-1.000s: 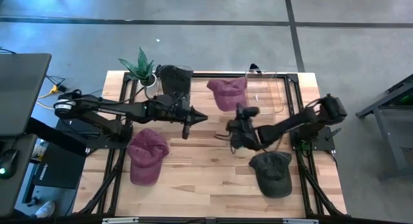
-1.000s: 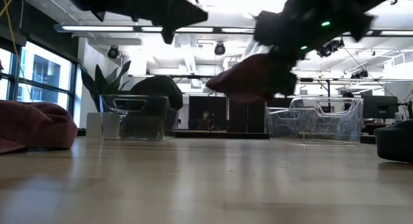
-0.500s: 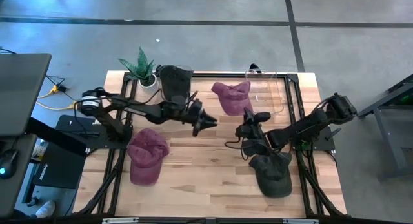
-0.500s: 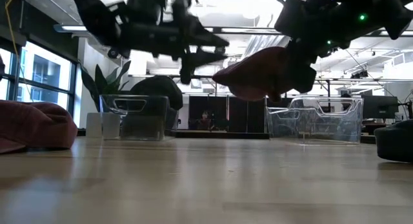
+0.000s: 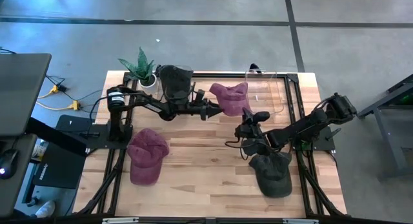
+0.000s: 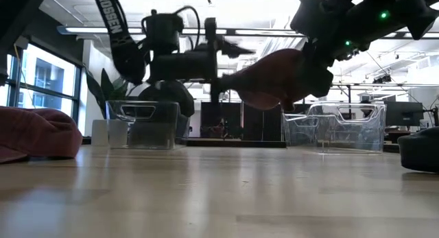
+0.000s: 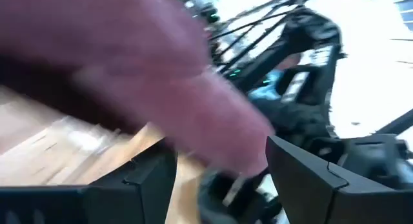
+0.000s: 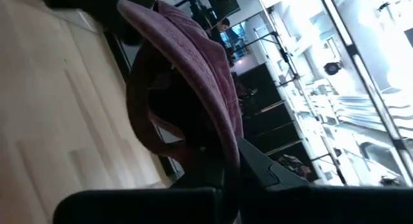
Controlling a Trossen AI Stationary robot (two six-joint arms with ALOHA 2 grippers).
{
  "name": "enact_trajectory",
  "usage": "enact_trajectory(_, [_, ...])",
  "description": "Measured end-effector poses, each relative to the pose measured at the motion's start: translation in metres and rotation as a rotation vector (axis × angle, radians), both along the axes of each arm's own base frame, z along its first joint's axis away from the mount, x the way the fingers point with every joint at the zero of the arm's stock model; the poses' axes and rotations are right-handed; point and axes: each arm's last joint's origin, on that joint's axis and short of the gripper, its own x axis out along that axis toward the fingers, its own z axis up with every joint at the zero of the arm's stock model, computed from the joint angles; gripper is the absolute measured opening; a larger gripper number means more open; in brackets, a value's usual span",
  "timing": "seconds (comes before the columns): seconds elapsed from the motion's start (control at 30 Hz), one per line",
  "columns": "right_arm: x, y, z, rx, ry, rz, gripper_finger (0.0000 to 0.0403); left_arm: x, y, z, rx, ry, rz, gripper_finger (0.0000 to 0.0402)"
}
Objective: Pick & Place hat
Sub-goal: Put the top red cap into the right transparent bin
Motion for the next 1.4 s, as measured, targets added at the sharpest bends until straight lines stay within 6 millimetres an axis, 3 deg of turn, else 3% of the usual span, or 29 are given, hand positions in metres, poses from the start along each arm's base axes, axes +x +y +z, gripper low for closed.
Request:
enact_trajectory(0.23, [0.0,0.002,0.002,0.007,-0.026,0.001,0.0009,0.015,0.001,0.013,0.082,-0.063,-0.001,0.0199])
enact_trajectory(0.63, [0.0,0.007,0.001,0.035,-0.048,0.045,0.0016,0.016,0.0,0.016,0.141,-0.075,-0.055,0.0015])
enact_trajectory(0.77, [0.001,0.008,-0.001,0.091,-0.085,0.095,0.0034,0.014,0.005,0.015,0.199,-0.077,-0.115,0.0014])
enact_trajectory(0.87, [0.0,0.014,-0.001,0.165,-0.095,0.195,0.0073,0.01,0.013,0.015,0.246,-0.077,-0.213,0.0012])
enact_trajectory(1.0, [-0.006,0.022,0.003,0.381,-0.121,0.385,0.0135,0.003,0.024,0.013,0.304,-0.072,-0.391,0.0003])
enact_trajectory(1.13, [-0.02,0.024,0.002,0.797,-0.083,0.518,0.0182,-0.001,0.028,0.013,0.363,-0.082,-0.504,0.0])
enact_trajectory(1.23, [-0.029,0.027,0.004,1.086,-0.047,0.576,0.0202,-0.003,0.025,0.014,0.448,-0.116,-0.614,0.0])
enact_trajectory(1.4, [-0.036,0.035,0.029,1.472,-0.088,0.776,0.021,-0.002,0.005,0.014,0.573,-0.169,-0.776,0.0])
